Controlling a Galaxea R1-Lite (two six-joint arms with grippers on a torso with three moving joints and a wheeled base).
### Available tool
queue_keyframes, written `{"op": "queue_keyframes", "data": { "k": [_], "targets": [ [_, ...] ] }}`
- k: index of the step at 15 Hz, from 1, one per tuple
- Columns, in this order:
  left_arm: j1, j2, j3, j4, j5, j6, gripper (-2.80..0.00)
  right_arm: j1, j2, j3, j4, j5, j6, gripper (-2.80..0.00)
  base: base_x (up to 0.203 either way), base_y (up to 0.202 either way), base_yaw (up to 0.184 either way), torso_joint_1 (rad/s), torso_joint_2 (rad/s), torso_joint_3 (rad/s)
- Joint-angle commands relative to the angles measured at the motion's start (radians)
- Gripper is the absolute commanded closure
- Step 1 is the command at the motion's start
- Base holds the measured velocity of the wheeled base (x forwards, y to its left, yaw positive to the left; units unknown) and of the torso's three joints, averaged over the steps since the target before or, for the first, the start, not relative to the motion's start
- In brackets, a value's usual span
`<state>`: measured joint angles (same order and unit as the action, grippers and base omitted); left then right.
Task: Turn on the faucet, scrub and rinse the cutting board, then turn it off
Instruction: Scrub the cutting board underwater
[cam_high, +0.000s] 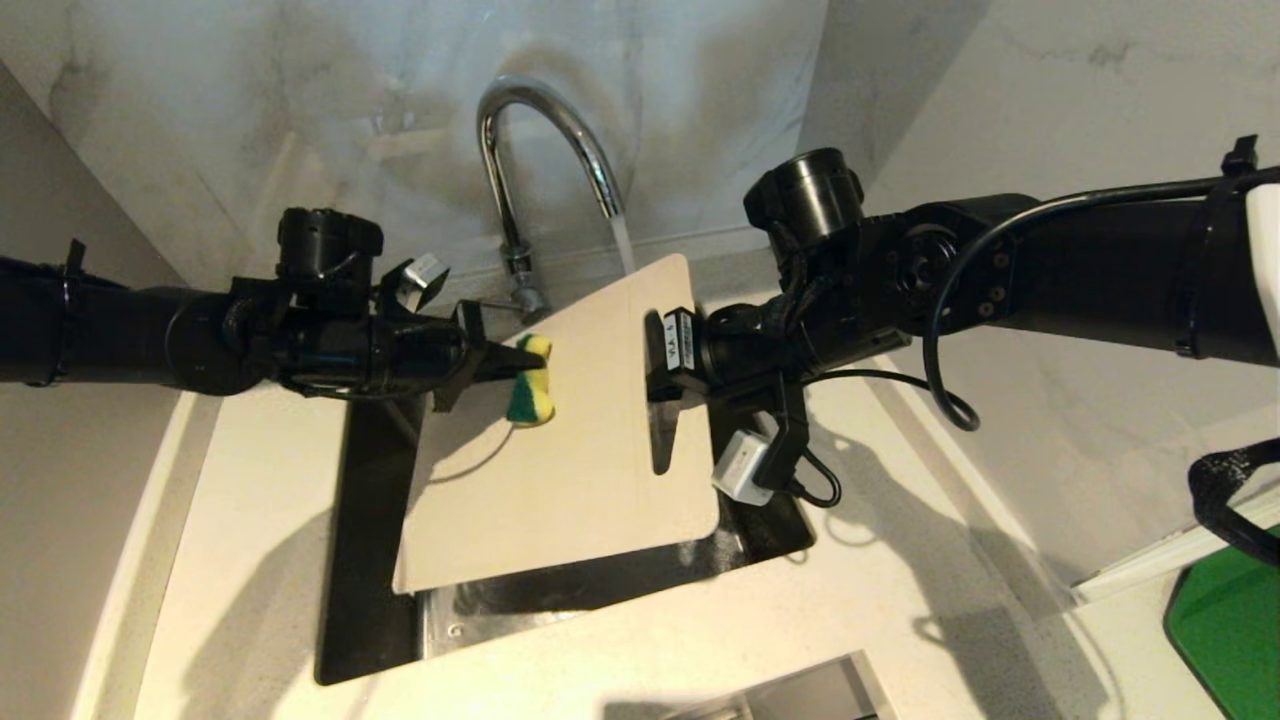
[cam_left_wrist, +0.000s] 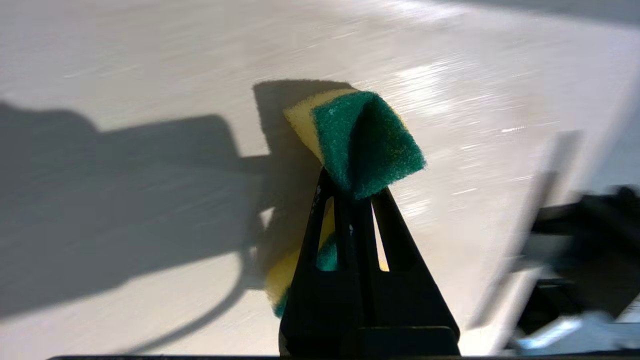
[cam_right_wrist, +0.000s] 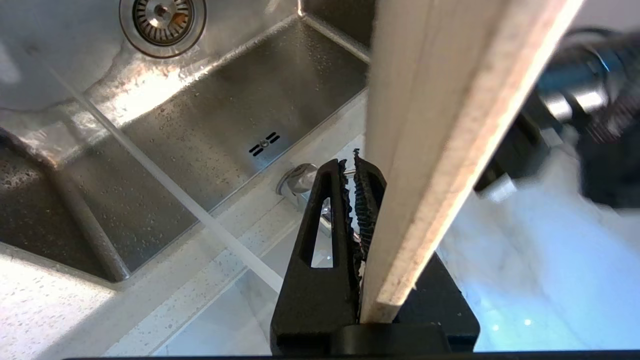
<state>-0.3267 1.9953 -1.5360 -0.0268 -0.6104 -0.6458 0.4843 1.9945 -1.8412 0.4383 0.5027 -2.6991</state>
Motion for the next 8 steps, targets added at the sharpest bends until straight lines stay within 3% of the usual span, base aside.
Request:
{"op": "queue_keyframes", "data": {
  "k": [1,3,8],
  "targets": [
    [0.039,0.012,0.059,-0.002,-0.006,0.039,0.00,0.000,0.000,-0.003,0.000,0.007,-0.011,0.00,0.000,0.000,0.000,0.000,0.00,0.000],
    [0.066,0.017,0.111,-0.028,-0.007,0.087,0.00,0.000,0.000,-0.003,-0.001,0.008,-0.004,0.00,0.000,0.000,0.000,0.000,0.00,0.000],
    [0.163,0.052,0.199,-0.112,-0.009,0.119,0.00,0.007,-0.003,-0.003,-0.003,0.014,-0.004,0.00,0.000,0.000,0.000,0.000,0.00,0.000]
  ]
}}
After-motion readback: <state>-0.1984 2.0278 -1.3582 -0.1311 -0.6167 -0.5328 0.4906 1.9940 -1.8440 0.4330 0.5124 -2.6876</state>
